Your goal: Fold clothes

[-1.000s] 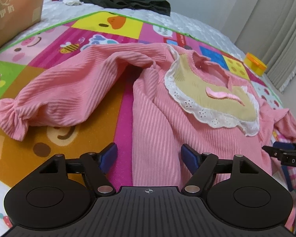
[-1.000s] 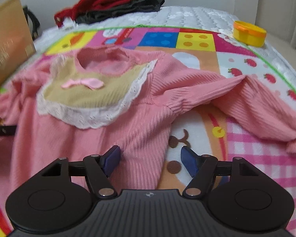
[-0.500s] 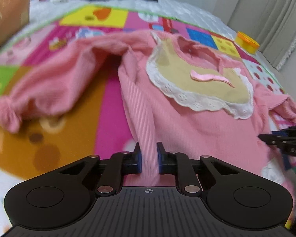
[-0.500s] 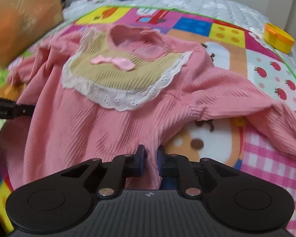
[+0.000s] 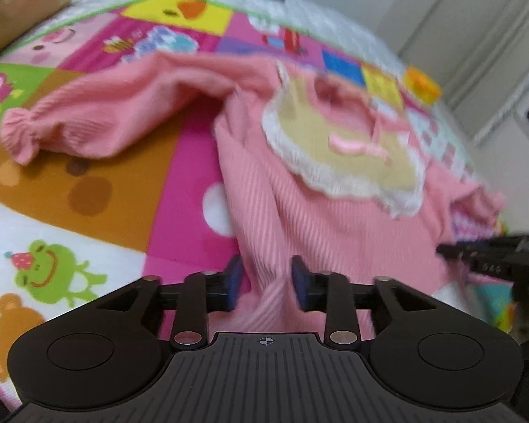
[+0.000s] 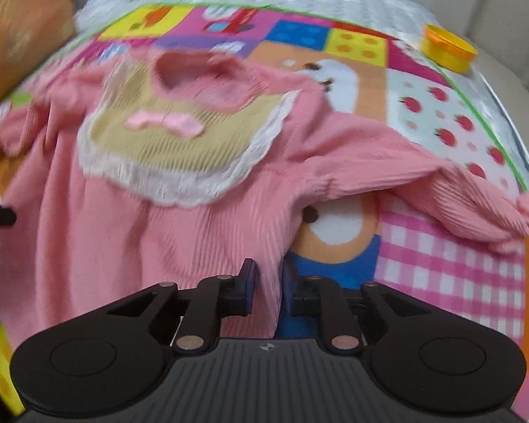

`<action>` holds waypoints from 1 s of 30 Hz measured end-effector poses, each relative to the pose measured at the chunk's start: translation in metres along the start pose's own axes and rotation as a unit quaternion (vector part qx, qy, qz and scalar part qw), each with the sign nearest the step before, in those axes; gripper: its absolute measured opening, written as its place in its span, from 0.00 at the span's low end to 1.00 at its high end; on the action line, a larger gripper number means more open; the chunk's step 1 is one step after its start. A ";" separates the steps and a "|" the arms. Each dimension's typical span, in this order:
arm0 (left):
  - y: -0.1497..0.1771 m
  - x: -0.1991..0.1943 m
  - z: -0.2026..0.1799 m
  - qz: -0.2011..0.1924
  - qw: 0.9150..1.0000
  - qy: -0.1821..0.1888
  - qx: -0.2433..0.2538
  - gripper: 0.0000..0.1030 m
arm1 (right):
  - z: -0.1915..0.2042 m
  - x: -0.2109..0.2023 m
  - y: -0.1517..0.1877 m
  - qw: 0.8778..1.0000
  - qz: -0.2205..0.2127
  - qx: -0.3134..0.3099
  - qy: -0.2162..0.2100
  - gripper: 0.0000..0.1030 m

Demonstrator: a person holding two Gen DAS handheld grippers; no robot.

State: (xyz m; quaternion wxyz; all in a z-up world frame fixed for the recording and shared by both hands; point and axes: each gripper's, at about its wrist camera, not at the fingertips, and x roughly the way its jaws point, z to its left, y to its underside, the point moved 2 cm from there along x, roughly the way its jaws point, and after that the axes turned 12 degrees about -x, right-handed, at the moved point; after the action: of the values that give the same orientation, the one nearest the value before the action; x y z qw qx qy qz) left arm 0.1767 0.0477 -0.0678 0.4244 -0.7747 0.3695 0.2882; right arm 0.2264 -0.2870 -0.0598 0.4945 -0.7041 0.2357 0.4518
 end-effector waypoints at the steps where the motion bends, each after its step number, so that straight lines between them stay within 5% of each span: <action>1: -0.001 -0.004 0.001 -0.009 1.000 0.006 -0.005 0.51 | -0.002 -0.005 0.000 1.000 -0.004 0.013 0.002 0.17; 7: -0.002 -0.008 -0.004 -0.031 0.999 0.013 0.003 0.59 | -0.003 -0.025 0.001 0.996 -0.049 0.065 0.032 0.23; 20: -0.007 0.007 -0.007 -0.049 0.998 0.027 0.003 0.76 | 0.025 0.003 0.000 0.993 -0.076 -0.012 0.089 0.24; 30: -0.008 0.018 -0.019 -0.068 0.997 0.045 0.015 0.90 | 0.031 0.001 0.000 0.989 -0.101 -0.049 0.094 0.69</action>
State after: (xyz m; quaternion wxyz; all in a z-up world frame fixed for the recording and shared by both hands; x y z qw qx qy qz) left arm 0.1962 0.0281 -0.0686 0.4374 -0.8040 0.3390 0.2178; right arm 0.2148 -0.2588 -0.0634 0.4785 -0.7868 0.1864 0.3423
